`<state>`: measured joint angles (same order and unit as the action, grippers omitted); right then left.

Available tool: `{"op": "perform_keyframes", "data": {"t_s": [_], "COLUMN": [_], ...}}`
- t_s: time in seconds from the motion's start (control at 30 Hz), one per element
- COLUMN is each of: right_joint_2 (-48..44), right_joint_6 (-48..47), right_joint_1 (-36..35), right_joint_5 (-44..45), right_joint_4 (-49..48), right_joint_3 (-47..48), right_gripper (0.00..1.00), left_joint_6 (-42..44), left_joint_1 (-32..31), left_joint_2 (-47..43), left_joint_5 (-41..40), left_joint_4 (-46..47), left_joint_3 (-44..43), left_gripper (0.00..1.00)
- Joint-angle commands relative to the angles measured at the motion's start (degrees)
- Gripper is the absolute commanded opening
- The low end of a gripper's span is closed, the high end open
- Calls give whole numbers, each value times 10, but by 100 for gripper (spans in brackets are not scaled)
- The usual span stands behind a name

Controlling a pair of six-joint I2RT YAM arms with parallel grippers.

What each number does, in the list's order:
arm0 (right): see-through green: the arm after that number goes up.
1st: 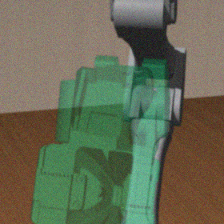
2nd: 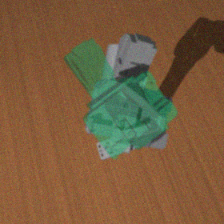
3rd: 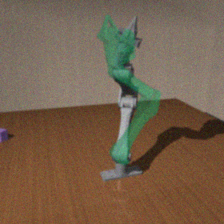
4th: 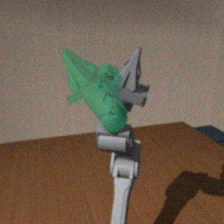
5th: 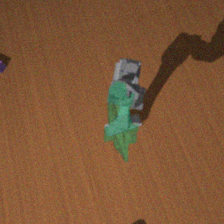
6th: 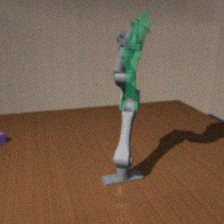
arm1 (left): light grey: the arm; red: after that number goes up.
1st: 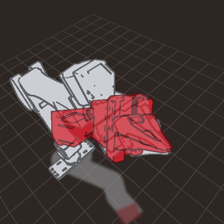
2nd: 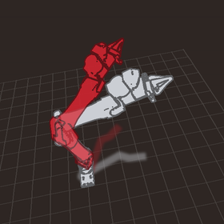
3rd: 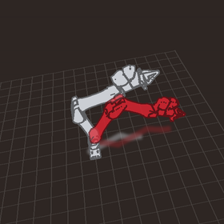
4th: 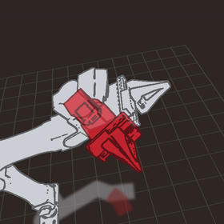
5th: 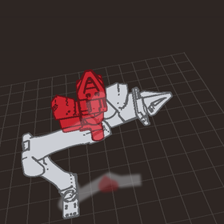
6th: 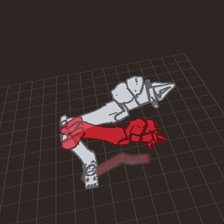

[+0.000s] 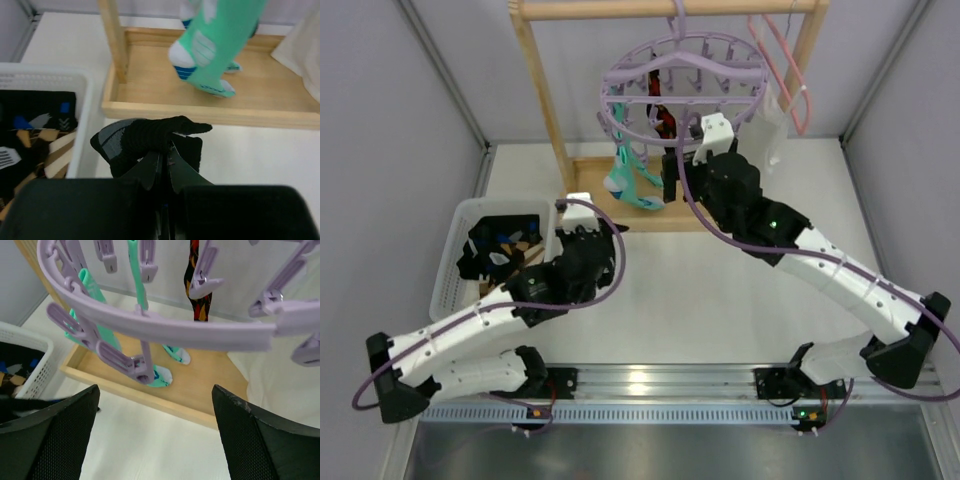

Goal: Remove the socks clipped to the hanger

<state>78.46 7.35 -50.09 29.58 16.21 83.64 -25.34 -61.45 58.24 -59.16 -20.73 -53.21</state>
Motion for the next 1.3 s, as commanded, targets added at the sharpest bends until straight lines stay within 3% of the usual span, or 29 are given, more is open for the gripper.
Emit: {"op": "perform_keyframes", "data": {"t_s": [0.0, 0.13, 0.17, 0.37, 0.47, 0.6, 0.73, 0.77, 0.87, 0.9, 0.93, 1.1, 1.13, 1.23, 1.27], "right_joint_2": [-69, -130, -156, -244, -280, -318, -343, -351, -364, -365, -370, -377, -381, -391, -393], "right_joint_6": [20, 32, 41, 57, 55, 45, 42, 42, 39, 38, 37, 38, 38, 41, 41], "right_joint_1": [7, 7, 7, 7, 7, 7, 7, 7, 7, 6, 7, 7, 7, 7, 6], "right_joint_5": [-44, -83, -81, -83, -88, -103, -118, -122, -123, -121, -118, -115, -115, -110, -107], "right_joint_4": [-1, 16, 15, 17, 19, 16, 10, 11, 13, 12, 15, 23, 23, 26, 26], "right_joint_3": [-29, -103, -118, -189, -207, -232, -266, -269, -278, -282, -283, -285, -286, -292, -295], "right_gripper": [90, 95, 95, 97, 97, 98, 98, 98, 98, 98, 98, 99, 99, 99, 99], "left_joint_6": [-33, -36, -31, -34, -58, -103, -174, -187, -185, -185, -185, -161, -142, -118, -111], "left_joint_1": [74, 195, 256, 490, 575, 633, 708, 720, 719, 719, 720, 719, 719, 716, 715], "left_joint_2": [-29, -23, -18, 49, 86, 137, 174, 175, 170, 163, 155, 48, 30, -24, -36], "left_joint_5": [41, 112, 134, 298, 355, 325, 362, 360, 384, 393, 395, 387, 395, 430, 480], "left_joint_4": [-98, -155, -161, -182, -178, -177, -175, -173, -157, -157, -157, -158, -158, -156, -149], "left_joint_3": [-56, -125, -137, -192, -173, -113, -76, -71, -58, -54, -51, -58, -65, -95, -102], "left_gripper": [0, 0, 0, 0, 0, 0, 0, 3, 31, 61, 70, 87, 98, 98, 98]}}
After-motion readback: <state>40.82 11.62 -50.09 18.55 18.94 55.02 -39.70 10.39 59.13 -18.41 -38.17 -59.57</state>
